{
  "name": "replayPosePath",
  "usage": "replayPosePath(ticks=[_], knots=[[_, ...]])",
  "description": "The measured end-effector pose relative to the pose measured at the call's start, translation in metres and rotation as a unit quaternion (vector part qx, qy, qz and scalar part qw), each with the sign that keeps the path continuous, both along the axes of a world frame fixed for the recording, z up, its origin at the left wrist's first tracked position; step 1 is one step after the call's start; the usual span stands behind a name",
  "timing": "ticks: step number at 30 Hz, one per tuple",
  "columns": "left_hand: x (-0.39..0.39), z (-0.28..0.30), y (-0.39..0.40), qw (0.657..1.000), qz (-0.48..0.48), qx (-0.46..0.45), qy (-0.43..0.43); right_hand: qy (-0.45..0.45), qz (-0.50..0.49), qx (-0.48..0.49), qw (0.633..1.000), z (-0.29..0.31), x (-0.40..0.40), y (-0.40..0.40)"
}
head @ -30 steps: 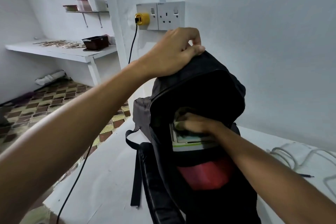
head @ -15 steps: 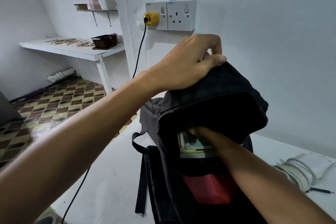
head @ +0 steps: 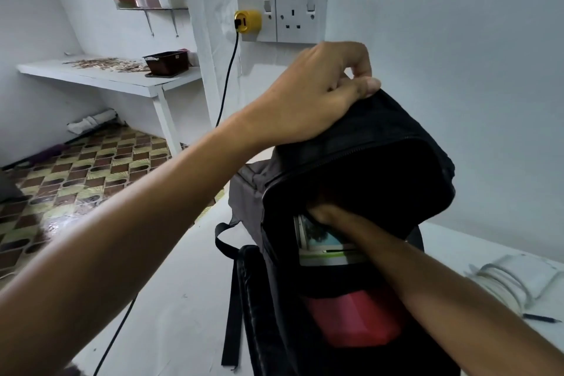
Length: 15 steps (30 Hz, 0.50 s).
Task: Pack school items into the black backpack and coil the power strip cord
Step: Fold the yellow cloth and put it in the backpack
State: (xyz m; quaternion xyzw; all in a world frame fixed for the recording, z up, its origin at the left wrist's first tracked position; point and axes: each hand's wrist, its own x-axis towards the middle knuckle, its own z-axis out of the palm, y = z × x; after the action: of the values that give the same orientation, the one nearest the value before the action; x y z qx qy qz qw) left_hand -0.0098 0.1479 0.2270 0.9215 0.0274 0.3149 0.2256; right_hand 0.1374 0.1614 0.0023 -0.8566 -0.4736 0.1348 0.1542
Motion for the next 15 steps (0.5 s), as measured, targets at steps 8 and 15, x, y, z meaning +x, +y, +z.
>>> replayPosePath(ticks=[8,15], knots=[[0.000,-0.007,-0.004,1.000,-0.016,-0.015,0.002,0.078,0.024,0.046,0.996,-0.014,0.012,-0.010],[-0.004,-0.019,-0.006,0.999,-0.012,-0.040,0.004,0.050,0.081,0.021,0.995,0.015,-0.026,-0.046]])
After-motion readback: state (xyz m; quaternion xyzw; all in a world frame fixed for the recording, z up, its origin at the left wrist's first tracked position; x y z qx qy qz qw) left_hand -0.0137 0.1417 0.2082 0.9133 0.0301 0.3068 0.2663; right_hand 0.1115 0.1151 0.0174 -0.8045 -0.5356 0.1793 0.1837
